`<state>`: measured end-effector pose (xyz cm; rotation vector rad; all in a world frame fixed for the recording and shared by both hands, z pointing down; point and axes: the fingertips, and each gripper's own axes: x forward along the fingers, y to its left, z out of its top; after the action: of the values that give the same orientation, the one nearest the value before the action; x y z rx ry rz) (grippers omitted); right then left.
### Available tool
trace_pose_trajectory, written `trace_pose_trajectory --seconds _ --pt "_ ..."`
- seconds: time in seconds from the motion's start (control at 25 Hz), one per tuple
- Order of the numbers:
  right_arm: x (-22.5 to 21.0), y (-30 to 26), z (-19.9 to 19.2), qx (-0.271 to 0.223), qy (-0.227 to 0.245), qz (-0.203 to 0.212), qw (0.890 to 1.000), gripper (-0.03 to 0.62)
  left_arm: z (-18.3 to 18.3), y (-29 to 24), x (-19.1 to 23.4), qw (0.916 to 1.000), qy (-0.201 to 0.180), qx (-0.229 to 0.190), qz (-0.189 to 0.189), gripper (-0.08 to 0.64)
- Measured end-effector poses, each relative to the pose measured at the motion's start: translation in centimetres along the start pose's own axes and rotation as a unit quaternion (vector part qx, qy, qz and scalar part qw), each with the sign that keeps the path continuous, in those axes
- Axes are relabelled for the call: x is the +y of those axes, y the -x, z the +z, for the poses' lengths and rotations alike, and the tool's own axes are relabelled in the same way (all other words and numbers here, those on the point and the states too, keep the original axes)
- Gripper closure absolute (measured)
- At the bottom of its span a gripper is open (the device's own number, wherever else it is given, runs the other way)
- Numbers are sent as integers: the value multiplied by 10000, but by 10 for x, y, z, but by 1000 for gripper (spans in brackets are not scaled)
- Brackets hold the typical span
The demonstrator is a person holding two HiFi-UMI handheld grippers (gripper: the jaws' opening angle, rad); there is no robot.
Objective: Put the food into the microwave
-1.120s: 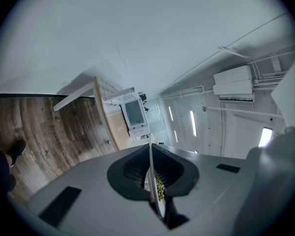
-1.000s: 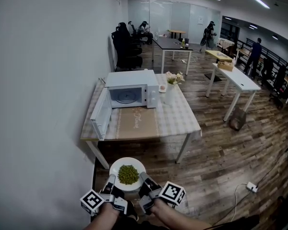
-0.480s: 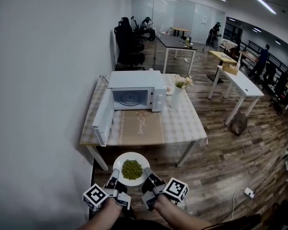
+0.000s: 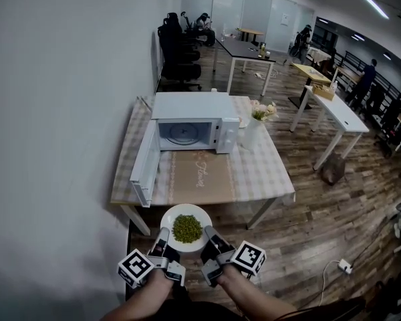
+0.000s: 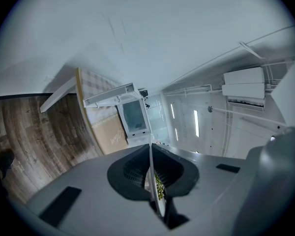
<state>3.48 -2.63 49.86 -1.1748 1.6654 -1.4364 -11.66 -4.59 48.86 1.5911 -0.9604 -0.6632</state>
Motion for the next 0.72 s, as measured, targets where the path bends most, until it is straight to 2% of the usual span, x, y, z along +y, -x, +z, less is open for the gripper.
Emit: trace_pose_trajectory --seconds 0.52,0.72 --pt "11 -50 6 68 507 -48 9987 571 41 -45 6 9998 176 51 -52 541" --pt "1 -61 18 -5 276 -17 9996 571 37 -71 13 9997 200 127 13 541"
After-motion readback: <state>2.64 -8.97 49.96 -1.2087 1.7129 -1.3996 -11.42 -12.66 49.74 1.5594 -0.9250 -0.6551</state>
